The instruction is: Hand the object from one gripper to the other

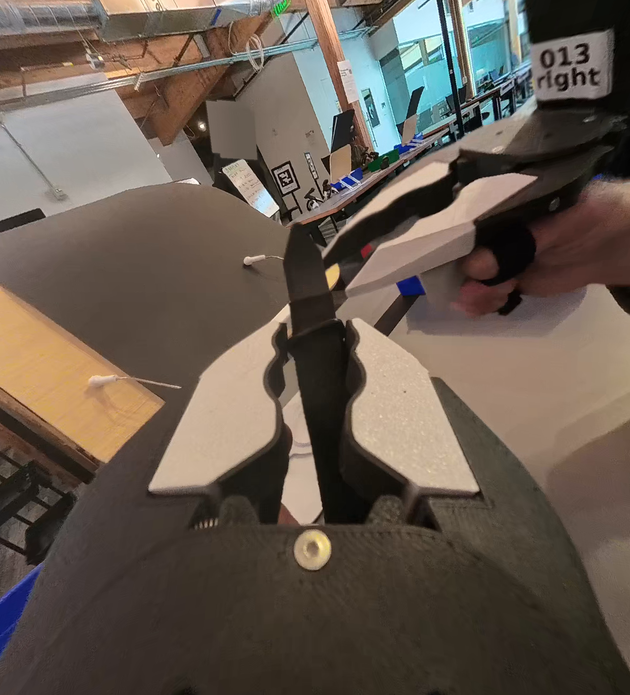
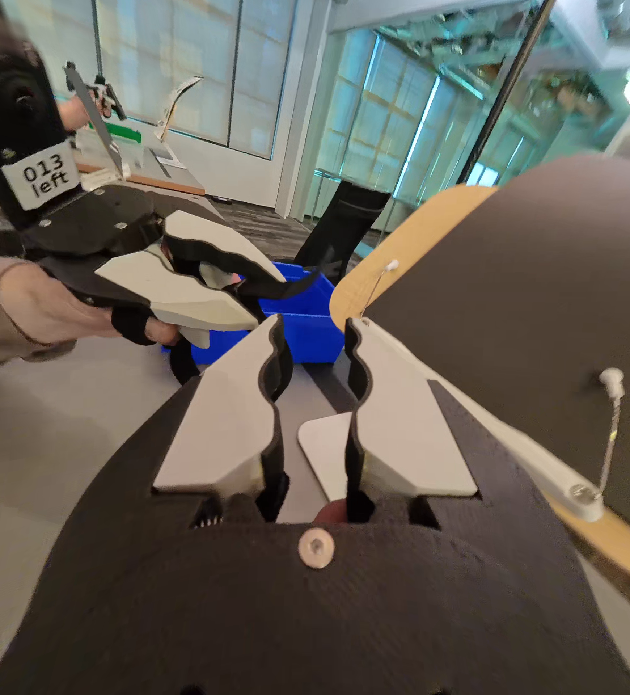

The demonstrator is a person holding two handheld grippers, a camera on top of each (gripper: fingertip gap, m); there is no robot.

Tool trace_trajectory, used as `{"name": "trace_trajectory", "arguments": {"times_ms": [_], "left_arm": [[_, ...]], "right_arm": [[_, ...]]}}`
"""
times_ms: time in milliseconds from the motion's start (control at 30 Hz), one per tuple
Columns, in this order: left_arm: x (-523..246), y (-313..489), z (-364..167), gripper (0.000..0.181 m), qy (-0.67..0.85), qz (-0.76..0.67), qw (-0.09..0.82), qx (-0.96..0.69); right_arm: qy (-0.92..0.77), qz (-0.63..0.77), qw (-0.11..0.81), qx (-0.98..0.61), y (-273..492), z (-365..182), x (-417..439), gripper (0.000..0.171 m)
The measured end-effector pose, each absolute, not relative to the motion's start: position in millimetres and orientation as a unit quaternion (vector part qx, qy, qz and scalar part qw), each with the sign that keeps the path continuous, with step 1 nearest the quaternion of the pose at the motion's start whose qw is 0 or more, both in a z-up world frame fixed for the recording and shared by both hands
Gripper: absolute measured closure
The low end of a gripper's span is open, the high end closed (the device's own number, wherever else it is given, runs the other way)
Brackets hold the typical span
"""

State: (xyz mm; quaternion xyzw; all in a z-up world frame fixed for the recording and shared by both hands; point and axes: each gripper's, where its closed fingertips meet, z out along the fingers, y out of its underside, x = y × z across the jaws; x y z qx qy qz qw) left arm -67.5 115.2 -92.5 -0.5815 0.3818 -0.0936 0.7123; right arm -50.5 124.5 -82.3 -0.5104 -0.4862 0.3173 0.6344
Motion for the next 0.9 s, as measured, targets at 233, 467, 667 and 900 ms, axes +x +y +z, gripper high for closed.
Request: {"name": "trace_trajectory", "arguments": {"times_ms": [233,467,667,900], "left_arm": [[-61,112,-104,0.152,0.422,-0.086,0.682,-0.591],[-56,107,-117,0.153,0.446,-0.135,0.626,-0.625],[-53,103,-122,0.153,0.454,-0.145,0.603,-0.639],[-53,102,-120,0.153,0.451,-0.15,0.602,-0.641]], "right_arm": [[-0.582,0.183,0.702,-0.366,91,-67,-50,0.129],[-0.684,0.019,0.664,-0.303,93,-105,-53,0.108],[-0.683,-0.061,0.674,-0.273,98,-115,-60,0.125],[-0.675,-0.107,0.682,-0.262,103,-119,-62,0.141]]}}
